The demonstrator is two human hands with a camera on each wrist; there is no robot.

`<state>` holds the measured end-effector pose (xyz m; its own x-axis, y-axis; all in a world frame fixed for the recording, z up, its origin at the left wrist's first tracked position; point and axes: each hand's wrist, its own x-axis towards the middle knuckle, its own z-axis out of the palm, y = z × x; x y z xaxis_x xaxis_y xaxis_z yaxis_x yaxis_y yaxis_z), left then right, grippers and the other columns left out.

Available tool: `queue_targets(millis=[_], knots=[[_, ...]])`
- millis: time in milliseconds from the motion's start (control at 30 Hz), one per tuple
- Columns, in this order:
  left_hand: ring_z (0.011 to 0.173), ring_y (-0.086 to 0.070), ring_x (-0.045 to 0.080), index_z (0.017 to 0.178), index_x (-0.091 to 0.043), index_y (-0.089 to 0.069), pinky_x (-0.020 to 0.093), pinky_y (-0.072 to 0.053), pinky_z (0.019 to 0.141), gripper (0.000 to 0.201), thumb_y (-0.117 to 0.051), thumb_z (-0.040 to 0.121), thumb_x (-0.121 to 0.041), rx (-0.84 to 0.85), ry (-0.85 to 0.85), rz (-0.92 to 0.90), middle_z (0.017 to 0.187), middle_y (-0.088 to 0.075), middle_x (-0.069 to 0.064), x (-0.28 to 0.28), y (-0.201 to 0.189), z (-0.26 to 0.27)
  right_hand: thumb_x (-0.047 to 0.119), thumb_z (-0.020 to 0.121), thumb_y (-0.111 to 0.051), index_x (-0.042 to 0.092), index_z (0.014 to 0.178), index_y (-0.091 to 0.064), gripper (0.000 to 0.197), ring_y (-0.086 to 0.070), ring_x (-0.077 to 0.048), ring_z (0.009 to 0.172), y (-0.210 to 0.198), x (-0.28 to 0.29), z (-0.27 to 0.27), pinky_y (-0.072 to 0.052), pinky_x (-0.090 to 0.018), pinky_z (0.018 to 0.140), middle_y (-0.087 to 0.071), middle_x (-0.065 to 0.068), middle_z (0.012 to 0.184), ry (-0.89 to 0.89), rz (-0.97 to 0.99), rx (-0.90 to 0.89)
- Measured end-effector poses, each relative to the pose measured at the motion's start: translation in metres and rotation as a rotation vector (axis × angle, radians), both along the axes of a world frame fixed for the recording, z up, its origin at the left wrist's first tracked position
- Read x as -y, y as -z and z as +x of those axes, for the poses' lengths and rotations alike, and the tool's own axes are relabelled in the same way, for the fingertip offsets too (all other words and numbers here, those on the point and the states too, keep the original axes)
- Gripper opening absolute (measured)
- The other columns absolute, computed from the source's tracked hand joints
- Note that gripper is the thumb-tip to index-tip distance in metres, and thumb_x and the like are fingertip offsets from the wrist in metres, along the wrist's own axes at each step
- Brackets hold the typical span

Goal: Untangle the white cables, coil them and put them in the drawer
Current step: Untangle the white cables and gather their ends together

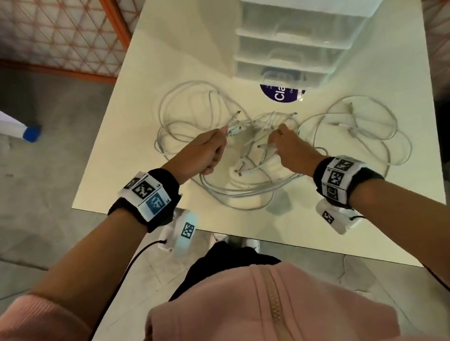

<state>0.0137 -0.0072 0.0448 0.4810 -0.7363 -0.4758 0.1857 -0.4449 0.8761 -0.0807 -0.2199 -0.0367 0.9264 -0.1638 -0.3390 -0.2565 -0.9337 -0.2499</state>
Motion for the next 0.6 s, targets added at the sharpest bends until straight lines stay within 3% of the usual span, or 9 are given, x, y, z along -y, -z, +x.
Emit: queue_targets(millis=[167, 233, 300, 367, 433, 533, 600], knots=[[0.045, -0.020, 0.007, 0.071, -0.018, -0.030, 0.016, -0.022, 0.040, 0.037, -0.030, 0.103, -0.037, 0.048, 0.010, -0.015, 0.057, -0.025, -0.008, 0.009, 0.001, 0.000, 0.001, 0.089, -0.049, 0.003, 0.107, -0.058, 0.020, -0.052, -0.035, 0.106, -0.007, 0.004, 0.008, -0.045, -0.042, 0.082, -0.056, -0.018, 0.113, 0.033, 0.036, -0.027], [0.047, -0.022, 0.006, 0.074, -0.019, -0.028, 0.014, -0.024, 0.042, 0.034, -0.032, 0.102, -0.037, 0.091, -0.013, -0.022, 0.061, -0.026, -0.007, 0.011, 0.003, 0.002, 0.002, 0.086, -0.059, 0.002, 0.098, -0.063, 0.013, -0.057, -0.034, 0.094, -0.021, 0.009, 0.013, -0.045, -0.038, 0.081, -0.064, -0.012, 0.094, 0.067, 0.151, 0.051], [0.053, -0.022, 0.006, 0.079, -0.019, -0.026, 0.015, -0.024, 0.047, 0.030, -0.038, 0.101, -0.036, 0.120, -0.039, -0.035, 0.068, -0.026, -0.007, 0.014, 0.003, 0.004, 0.004, 0.080, -0.069, 0.001, 0.091, -0.064, 0.012, -0.059, -0.018, 0.075, -0.048, 0.015, 0.020, -0.044, -0.030, 0.075, -0.061, 0.001, 0.074, 0.152, 0.394, 0.101], [0.054, -0.023, 0.003, 0.084, -0.016, -0.025, 0.015, -0.026, 0.049, 0.028, -0.045, 0.099, -0.029, 0.170, -0.040, -0.070, 0.071, -0.024, -0.005, 0.021, -0.002, 0.004, 0.006, 0.077, -0.074, 0.002, 0.090, -0.065, 0.016, -0.059, -0.007, 0.065, -0.083, 0.016, 0.027, -0.045, -0.018, 0.070, -0.061, 0.006, 0.071, 0.193, 0.571, 0.120], [0.052, -0.026, 0.001, 0.085, -0.013, -0.026, 0.012, -0.030, 0.050, 0.031, -0.052, 0.096, -0.026, 0.266, -0.008, -0.105, 0.070, -0.025, -0.005, 0.031, -0.010, 0.004, 0.007, 0.078, -0.074, 0.001, 0.091, -0.063, 0.018, -0.063, -0.005, 0.066, -0.117, 0.016, 0.033, -0.050, -0.013, 0.067, -0.065, 0.000, 0.075, 0.239, 0.730, 0.177], [0.056, -0.030, 0.001, 0.084, -0.018, -0.030, 0.015, -0.032, 0.057, 0.031, -0.057, 0.093, -0.031, 0.351, 0.015, -0.186, 0.072, -0.029, -0.006, 0.047, -0.022, 0.004, 0.006, 0.079, -0.072, -0.011, 0.092, -0.058, 0.026, -0.069, -0.016, 0.070, -0.150, 0.015, 0.038, -0.056, -0.021, 0.068, -0.063, -0.016, 0.082, 0.272, 0.928, 0.268], [0.057, -0.031, 0.002, 0.084, -0.019, -0.031, 0.020, -0.032, 0.058, 0.028, -0.053, 0.095, -0.033, 0.387, 0.036, -0.231, 0.071, -0.029, -0.008, 0.060, -0.031, 0.002, 0.005, 0.078, -0.073, -0.015, 0.094, -0.057, 0.031, -0.070, -0.020, 0.072, -0.162, 0.016, 0.038, -0.057, -0.023, 0.069, -0.062, -0.019, 0.086, 0.292, 0.984, 0.321]])
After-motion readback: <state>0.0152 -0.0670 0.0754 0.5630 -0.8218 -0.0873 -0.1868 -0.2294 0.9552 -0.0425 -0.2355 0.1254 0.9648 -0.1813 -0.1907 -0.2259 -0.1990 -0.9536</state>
